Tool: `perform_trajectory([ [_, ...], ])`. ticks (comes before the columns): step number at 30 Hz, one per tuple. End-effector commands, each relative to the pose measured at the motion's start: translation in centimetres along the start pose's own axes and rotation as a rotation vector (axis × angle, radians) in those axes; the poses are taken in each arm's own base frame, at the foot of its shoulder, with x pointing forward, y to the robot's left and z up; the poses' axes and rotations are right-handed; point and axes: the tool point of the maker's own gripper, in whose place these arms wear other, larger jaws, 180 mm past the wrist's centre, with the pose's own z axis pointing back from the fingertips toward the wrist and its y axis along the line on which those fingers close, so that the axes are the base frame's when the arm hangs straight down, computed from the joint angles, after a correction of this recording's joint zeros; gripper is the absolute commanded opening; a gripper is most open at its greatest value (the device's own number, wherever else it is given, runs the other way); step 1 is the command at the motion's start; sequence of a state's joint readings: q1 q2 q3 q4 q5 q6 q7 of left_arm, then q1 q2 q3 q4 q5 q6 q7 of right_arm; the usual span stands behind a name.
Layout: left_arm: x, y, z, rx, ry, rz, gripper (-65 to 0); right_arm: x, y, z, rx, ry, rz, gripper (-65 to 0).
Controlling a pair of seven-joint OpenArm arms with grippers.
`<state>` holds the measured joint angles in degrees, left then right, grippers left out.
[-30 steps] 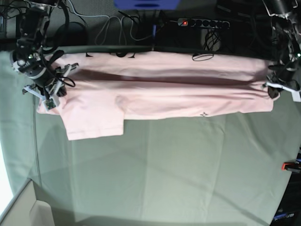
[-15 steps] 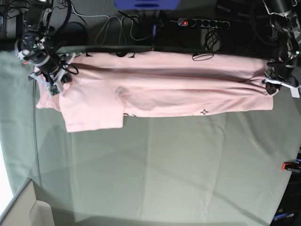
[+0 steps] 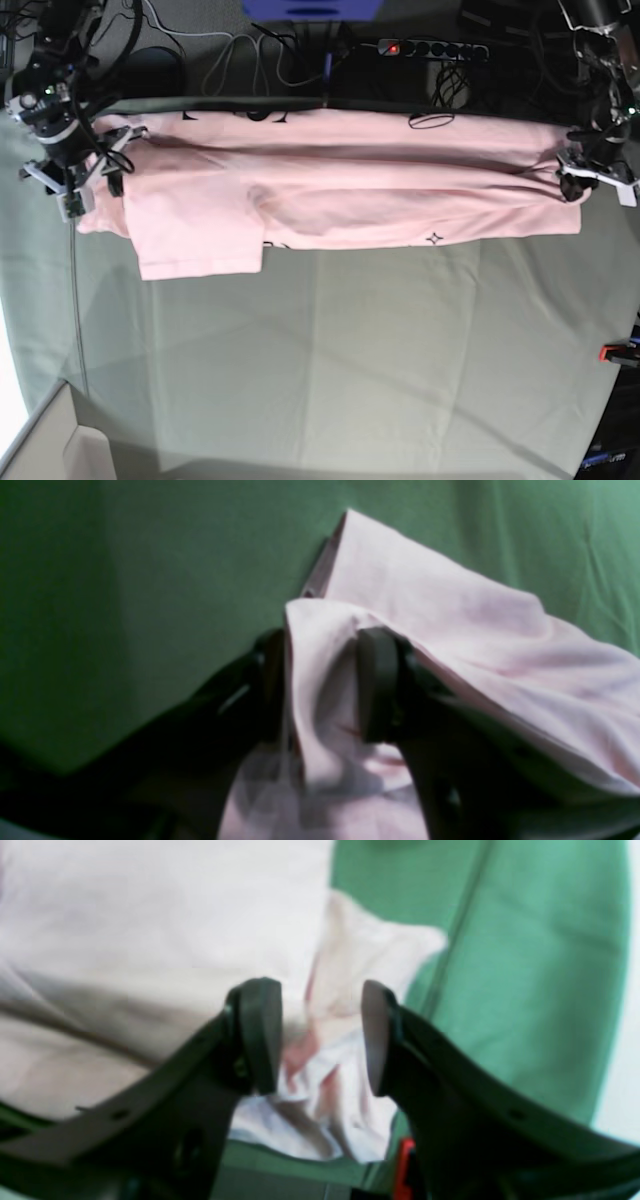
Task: Layout the t-shirt on the table in an organized manner, then fold the t-shirt properly
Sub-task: 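Release the hem and tuck the sleeve end with the right gripper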
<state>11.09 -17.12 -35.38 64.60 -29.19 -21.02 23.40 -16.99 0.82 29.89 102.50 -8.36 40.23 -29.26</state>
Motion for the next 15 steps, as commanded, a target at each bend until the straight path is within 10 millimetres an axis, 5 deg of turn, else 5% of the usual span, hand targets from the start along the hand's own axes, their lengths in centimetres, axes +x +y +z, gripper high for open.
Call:
perform_trajectory([
  [1,1.7,0.1,0.1,-0.005,-0.045,-0.008,-41.6,2.7,-0.8,0.0,-0.019,-0.086,0.004,-36.2],
  [7,1.6,0.1,0.2,-0.005,-0.045,-0.008,-41.6,6.5,-0.2,-2.1,0.014,-0.159,0.0,-29.2],
  [10,1.6,0.1,0.2,-0.004,-0.044,-0.007,-41.6,8.0,1.3,-4.8,0.08,-0.166,-0.011,-28.1],
  [15,1.4,0.2,0.3,-0.003,-0.041,-0.005,-41.5,9.1,0.6,-9.5,0.114,-0.113,-0.042,-28.0],
])
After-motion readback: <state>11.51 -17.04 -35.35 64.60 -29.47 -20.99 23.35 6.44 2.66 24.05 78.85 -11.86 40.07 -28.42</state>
